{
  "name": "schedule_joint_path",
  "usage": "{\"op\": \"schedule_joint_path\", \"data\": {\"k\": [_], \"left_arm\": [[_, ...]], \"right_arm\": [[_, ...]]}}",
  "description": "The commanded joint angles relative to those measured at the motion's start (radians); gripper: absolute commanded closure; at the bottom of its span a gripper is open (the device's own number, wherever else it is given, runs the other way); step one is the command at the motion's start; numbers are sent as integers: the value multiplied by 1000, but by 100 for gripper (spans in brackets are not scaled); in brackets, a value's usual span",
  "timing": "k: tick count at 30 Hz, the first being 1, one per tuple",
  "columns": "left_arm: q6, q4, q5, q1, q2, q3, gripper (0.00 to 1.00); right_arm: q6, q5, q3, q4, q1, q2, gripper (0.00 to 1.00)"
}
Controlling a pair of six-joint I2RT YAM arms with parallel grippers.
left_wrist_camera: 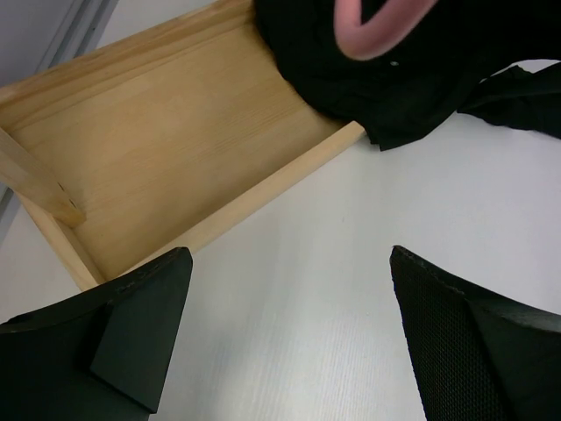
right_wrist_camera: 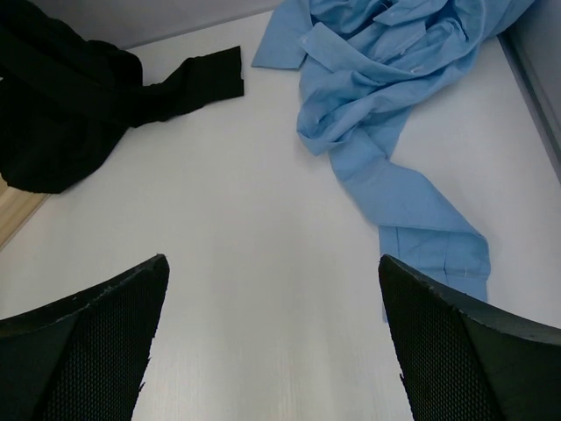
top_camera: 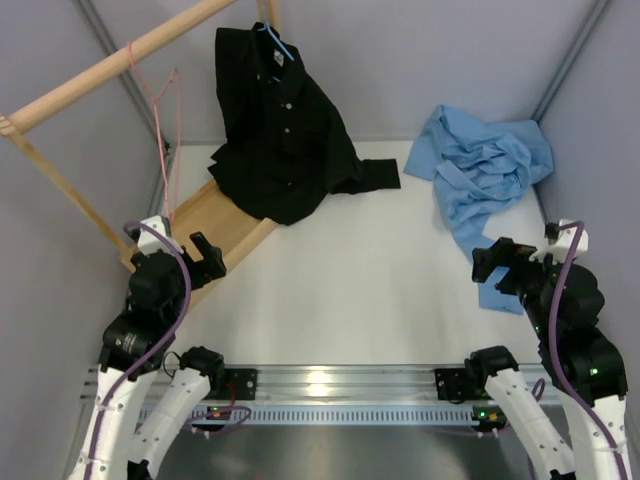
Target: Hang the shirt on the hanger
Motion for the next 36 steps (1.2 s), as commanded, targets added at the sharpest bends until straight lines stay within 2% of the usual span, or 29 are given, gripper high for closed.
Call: {"op": "schedule_joint_path", "data": {"k": [1,4,6,8,10,12,15,18,24,25,27,28,30,31,33,36], "left_arm": [[-15,54,-1,3,-26,-9,2],[-12,56,2,1,-27,-11,2],[-12,57,2,1,-26,-12,2],[-12,57,7,3,-24,-14,2],[-12,60,10,1,-15,-15,2],[-14,60,19,1,-11,-17,2],[-12,63,25,3,-11,-18,2],[-12,66,30,1,-11,-18,2],[-9,74,51,-2,-20,-25,2],[-7,76,51,-3,-21,-25,2],[-9,77,48,-8,-26,-28,2],[-9,77,48,-11,-26,-28,2],[-10,77,47,-22,-29,-29,2],[-12,77,47,-23,-31,-29,2],[-12,79,44,-25,-32,-31,2],[-10,79,42,-28,-40,-32,2]], "right_arm": [[19,29,-1,21,-8,-10,1],[30,42,-9,38,-8,-16,1],[26,-5,-30,67,-8,-12,0],[27,-93,-79,156,-8,2,1],[61,-105,-127,245,-10,45,1],[108,-52,-148,296,-8,88,1],[95,46,-164,417,-10,235,1],[73,147,-101,469,-11,370,1],[39,145,158,531,-129,841,1],[30,149,245,537,-164,961,0],[-13,134,340,541,-198,1086,1],[-22,97,450,516,-244,1214,1],[-40,65,573,459,-264,1338,2],[-59,80,694,399,-269,1446,3],[-131,121,773,386,-268,1562,3],[-210,253,868,386,-271,1645,1]]}}
